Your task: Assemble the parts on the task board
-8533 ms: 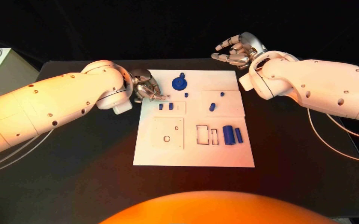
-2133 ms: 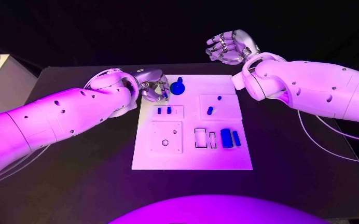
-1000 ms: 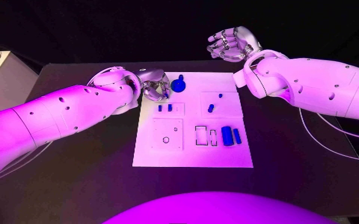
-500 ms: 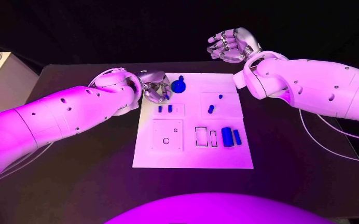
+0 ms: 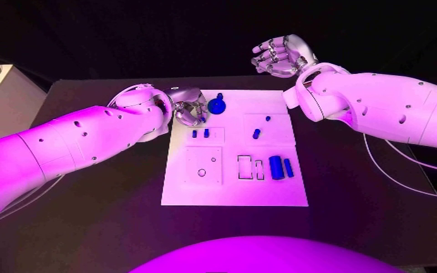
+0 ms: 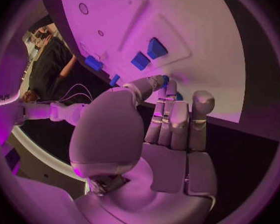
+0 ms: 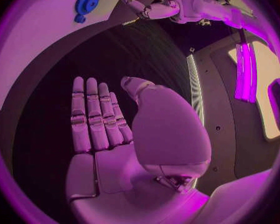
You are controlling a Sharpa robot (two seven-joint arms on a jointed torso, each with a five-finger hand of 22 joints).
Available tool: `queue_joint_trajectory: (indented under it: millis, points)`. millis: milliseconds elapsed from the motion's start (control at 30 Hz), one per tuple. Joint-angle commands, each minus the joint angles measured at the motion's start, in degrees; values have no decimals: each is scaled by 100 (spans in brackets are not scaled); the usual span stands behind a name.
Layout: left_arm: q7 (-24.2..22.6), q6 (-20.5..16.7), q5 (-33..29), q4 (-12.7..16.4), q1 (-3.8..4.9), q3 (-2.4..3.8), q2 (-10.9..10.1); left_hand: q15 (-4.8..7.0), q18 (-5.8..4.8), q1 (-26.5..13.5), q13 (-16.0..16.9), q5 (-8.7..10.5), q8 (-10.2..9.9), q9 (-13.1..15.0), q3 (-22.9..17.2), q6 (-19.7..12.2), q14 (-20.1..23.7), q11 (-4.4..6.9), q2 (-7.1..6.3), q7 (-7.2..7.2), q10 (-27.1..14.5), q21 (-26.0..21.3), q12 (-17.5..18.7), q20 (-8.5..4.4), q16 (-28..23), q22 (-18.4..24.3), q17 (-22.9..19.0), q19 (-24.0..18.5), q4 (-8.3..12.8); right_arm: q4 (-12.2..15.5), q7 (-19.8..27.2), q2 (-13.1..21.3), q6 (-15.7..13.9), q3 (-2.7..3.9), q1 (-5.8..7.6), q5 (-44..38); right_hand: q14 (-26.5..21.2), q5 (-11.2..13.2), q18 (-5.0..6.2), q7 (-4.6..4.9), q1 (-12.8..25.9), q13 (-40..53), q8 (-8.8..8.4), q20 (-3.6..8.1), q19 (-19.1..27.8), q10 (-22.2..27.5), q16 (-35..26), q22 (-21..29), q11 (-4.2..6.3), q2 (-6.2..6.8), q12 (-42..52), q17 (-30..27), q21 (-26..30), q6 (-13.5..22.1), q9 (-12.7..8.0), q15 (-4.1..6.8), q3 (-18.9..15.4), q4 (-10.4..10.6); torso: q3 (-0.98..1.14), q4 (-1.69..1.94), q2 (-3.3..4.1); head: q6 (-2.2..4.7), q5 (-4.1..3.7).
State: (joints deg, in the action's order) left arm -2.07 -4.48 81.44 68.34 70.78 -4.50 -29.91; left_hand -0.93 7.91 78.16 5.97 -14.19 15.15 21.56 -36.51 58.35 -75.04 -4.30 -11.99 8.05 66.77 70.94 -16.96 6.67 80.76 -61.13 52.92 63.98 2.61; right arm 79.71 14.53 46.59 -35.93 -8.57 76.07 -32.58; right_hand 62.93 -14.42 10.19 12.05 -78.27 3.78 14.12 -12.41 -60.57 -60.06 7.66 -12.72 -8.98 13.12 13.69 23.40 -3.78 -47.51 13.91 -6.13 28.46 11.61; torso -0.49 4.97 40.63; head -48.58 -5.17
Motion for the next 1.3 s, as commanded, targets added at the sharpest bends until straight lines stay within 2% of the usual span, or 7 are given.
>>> queue_joint_trajectory:
  millis: [33,500,567,600,1033,1133,1300]
  points:
    - [20,152,67,11,-8,-13,13,21,-24,-60,9,37,-51,0,49,6,-2,-17,-6,5,-7,-24,43,-10,30,23,-33,-7,-20,5,59,0,78,1,-2,-22,0,-22,32,112,73,-9,-20,-28,35,9,-28,15,-34,-2,-31,-17,8,-34,-7,-38,-2,-44,-3,-1,3,24,-5]
    - [49,132,72,6,-7,-16,5,-48,-4,-158,13,26,-164,-43,142,-114,118,-100,-35,51,-269,-140,215,38,-10,140,-214,-111,-78,-4,55,-6,78,1,-2,-22,-4,-17,32,115,75,-11,-23,-30,39,12,-36,26,-38,3,-37,-25,10,-34,-9,-40,-3,-51,-4,0,-2,30,-8]
    - [56,136,72,7,-7,-16,1,-56,-3,-160,14,25,-190,-53,144,-146,129,-108,-41,59,-288,-147,230,45,-13,147,-227,-114,-80,-6,55,-7,78,1,-2,-22,-4,-17,32,115,75,-11,-23,-30,39,12,-36,26,-38,3,-37,-25,10,-34,-9,-40,-3,-51,-5,0,0,36,-10]
    - [60,136,72,7,-7,-16,0,-67,0,-161,16,22,-268,-84,139,-253,151,-117,-47,61,-320,-161,261,60,-18,156,-258,-116,-84,-7,55,-7,79,1,-2,-22,-4,-17,32,115,75,-11,-23,-30,39,12,-36,26,-38,3,-37,-25,10,-34,-9,-40,-3,-51,-6,2,3,40,-10]
    - [87,97,71,28,-8,-15,-18,-73,-1,-170,28,22,-374,-129,139,-391,157,-123,-59,56,-331,-167,287,72,-11,154,-257,-99,-97,-16,52,-11,83,1,-3,-23,-6,-12,31,118,77,-13,-27,-32,42,14,-45,39,-40,3,-43,-35,10,-34,-10,-43,-1,-58,-6,-1,6,40,-14]
    - [90,71,71,36,-9,-15,-28,-73,-3,-185,39,22,-424,-151,147,-459,153,-121,-70,53,-324,-163,290,74,-5,144,-254,-80,-110,-18,50,-12,83,1,-4,-24,-6,-12,31,118,77,-13,-27,-32,42,14,-45,39,-40,3,-43,-35,10,-34,-10,-43,-1,-58,-8,0,3,37,-38]
    - [84,-9,72,49,-9,-14,-52,-76,-1,-191,46,19,-482,-178,151,-541,155,-126,-93,43,-340,-173,305,76,-3,154,-260,-79,-114,-18,43,-12,83,1,-5,-29,-8,6,31,116,70,-15,-31,-34,46,16,-55,57,-41,4,-51,-48,10,-38,-12,-45,4,-77,-8,3,8,48,-15]
